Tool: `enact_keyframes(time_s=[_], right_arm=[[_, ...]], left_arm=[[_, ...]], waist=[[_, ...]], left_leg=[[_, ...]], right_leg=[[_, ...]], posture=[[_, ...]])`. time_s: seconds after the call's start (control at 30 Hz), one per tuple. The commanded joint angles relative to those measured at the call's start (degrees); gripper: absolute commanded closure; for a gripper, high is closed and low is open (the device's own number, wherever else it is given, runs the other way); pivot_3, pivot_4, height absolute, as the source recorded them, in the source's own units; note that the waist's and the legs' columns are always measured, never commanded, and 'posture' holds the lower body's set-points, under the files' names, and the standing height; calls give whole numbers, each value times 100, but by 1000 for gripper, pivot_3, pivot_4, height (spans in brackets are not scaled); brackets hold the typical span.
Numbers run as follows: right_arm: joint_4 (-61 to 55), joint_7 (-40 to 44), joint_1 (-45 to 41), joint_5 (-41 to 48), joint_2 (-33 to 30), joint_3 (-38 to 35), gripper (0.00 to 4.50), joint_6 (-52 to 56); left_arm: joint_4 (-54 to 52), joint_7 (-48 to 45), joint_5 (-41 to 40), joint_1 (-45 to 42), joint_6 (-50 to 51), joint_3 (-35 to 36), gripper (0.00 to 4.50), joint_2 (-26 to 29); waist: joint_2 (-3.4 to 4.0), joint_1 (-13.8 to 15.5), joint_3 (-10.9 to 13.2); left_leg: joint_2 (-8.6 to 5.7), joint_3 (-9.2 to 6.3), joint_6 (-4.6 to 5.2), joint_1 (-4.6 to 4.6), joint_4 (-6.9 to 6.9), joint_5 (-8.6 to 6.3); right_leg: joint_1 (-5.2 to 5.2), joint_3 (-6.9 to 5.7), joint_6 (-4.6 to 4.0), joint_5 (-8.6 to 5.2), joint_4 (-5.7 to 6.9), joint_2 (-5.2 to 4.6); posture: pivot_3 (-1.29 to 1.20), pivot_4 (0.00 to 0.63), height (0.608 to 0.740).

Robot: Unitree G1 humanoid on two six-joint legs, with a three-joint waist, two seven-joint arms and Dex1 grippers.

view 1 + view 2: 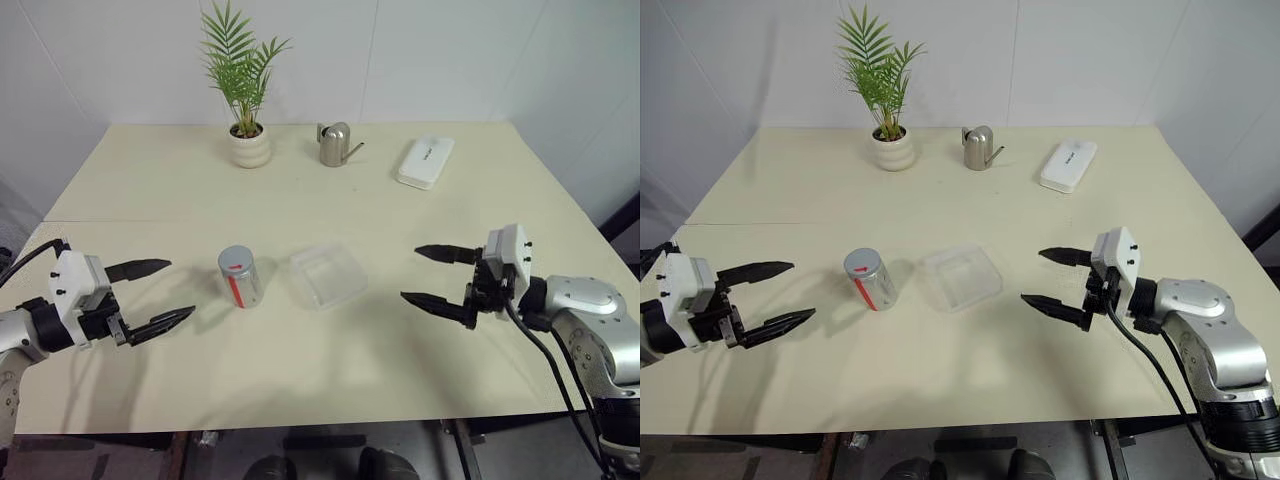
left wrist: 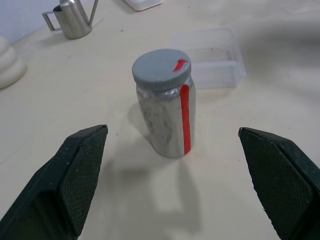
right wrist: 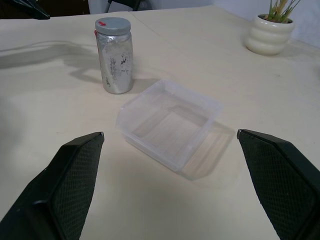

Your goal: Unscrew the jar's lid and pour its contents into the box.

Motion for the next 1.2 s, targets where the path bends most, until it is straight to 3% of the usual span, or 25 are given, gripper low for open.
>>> enact_keyframes(time_s=[0.03, 0.17, 0.3, 0.53, 0.83, 1.07, 1.2], right_arm=[[-25, 62, -188, 39, 6, -39, 0, -130], [40, 87, -426, 40, 224, 132, 0, -190], [2, 109, -688, 124, 448, 228, 0, -217], [-377, 276, -1151, 359, 863, 549, 0, -197], [-326, 561, -1135, 244, 1004, 767, 0, -452], [-278, 455, -1034, 17, 1113, 883, 0, -702], [-426, 226, -970, 6, 1222, 933, 0, -623]], left_arm=[[-274, 118, -99, 150, -19, 278, 33, -77], [-680, 525, -36, 640, 27, 491, 33, -401], [-1296, 1321, 134, 1236, 28, 568, 33, -1099], [-2347, 2981, 760, 1905, 3, -195, 33, -2708], [-2077, 4351, 2131, 1011, -50, -1824, 33, -3609], [-1649, 5280, 2956, 568, -310, -2245, 33, -4111], [-1293, 5320, 2926, 270, -478, -2288, 33, -4187]], waist=[[0, -2, 0], [0, -32, 0], [0, -6, 0], [-4, 31, -3], [-16, 117, -10], [-18, 122, -11], [-18, 142, -11]], left_leg=[[0, 0, 0, 0, 0, 0], [4, 7, 0, 6, 3, -4], [8, 7, -3, 5, 4, -9], [7, 7, 8, 1, 28, -24], [6, 5, 9, 1, 40, -29], [18, 14, 6, -2, 36, -35], [18, 15, 9, -4, 40, -36]], right_leg=[[0, 0, 0, 0, 0, 0], [0, 9, 0, 0, 3, 0], [-1, 10, -1, 0, -2, 3], [5, 12, 2, 2, 1, -2], [4, 12, -1, 6, 2, -3], [1, 11, -1, 7, -3, 11], [2, 10, -1, 7, -4, 9]], posture=[[0, 150, 740], [0, 150, 740], [0, 150, 740], [0, 150, 740], [0, 150, 740], [0, 150, 740], [0, 150, 740]])
